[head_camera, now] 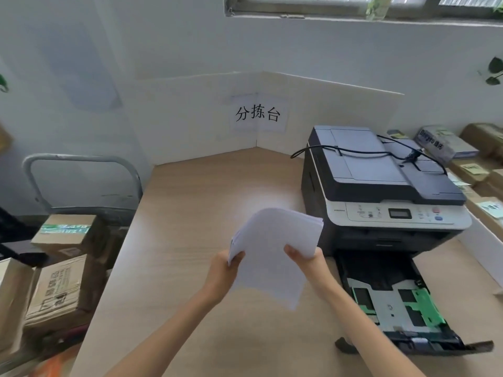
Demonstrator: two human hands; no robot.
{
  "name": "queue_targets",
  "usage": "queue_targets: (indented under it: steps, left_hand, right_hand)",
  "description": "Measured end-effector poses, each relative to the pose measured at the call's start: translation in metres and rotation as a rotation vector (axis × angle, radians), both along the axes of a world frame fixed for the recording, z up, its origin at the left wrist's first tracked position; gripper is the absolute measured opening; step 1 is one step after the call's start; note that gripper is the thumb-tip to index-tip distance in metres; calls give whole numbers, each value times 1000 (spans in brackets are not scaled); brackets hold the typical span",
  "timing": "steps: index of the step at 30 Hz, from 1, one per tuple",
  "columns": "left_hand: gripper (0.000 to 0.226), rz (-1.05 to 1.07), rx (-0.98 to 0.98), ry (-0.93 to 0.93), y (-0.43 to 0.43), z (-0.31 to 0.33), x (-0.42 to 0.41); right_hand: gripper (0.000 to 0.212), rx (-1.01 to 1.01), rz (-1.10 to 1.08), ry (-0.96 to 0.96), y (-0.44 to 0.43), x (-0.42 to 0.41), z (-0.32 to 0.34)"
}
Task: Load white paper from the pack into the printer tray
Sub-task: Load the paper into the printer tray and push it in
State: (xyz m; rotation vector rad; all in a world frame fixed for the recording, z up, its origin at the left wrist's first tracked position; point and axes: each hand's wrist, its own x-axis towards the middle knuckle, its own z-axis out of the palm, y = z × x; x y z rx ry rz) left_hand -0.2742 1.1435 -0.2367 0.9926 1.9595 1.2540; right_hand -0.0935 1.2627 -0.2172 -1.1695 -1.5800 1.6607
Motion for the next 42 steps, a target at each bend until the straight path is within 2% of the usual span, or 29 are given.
queue_targets:
  steps: [3,6,10,13,15,17,20,22,23,25,26,28,30,32,37,42]
  left_hand:
    - [28,80,37,-104,4,-15,11]
    - [22,76,42,-182,0,-30,15]
    - [16,76,-70,-212,-10,-50,20]
    - [13,75,-60,-234,-6,-50,24]
    - [22,74,-65,-231,-1,-49,26]
    - [28,63,-81,-223,3,-47,27]
    - [8,77,-48,-273,5,-37,26]
    - [19,106,27,-327,5,-28,25]
    - [22,120,56,-343,5,-25,25]
    - [31,142,93,-382,6,-19,26]
    - [36,151,107,-397,6,-17,28]
    - [41,160,120,-404,7,-15,31]
    - [34,138,95,-400,8,-16,34]
    - [15,101,51,-346,8,-19,37]
    - [16,87,-14,-250,8,-26,36]
    - [16,43,-35,-258,7,-24,37]
  right_hand:
    - [17,-5,-34,2,0,-1,-14]
    - [28,-1,-20,-20,2,4,-27]
    - [32,14,-13,-22,2,17,-44]
    - [34,13,16,-36,7,23,-48]
    - [36,7,28,-32,9,24,-49]
    - [33,-14,-1,-24,9,25,-52]
    - [22,-30,-53,6,11,29,-53]
    - [13,-24,-65,47,13,33,-47]
    - [22,-11,-62,86,13,34,-44]
    - [64,-21,-59,178,14,36,-41]
    - [78,-37,-65,225,13,36,-39]
    - [85,-60,-63,296,10,34,-36]
    - [81,-74,-54,321,7,32,-35]
    - [71,-91,-66,298,4,31,-37]
    - [18,-67,-6,110,1,40,-49]
    - [9,-38,6,52,3,46,-51]
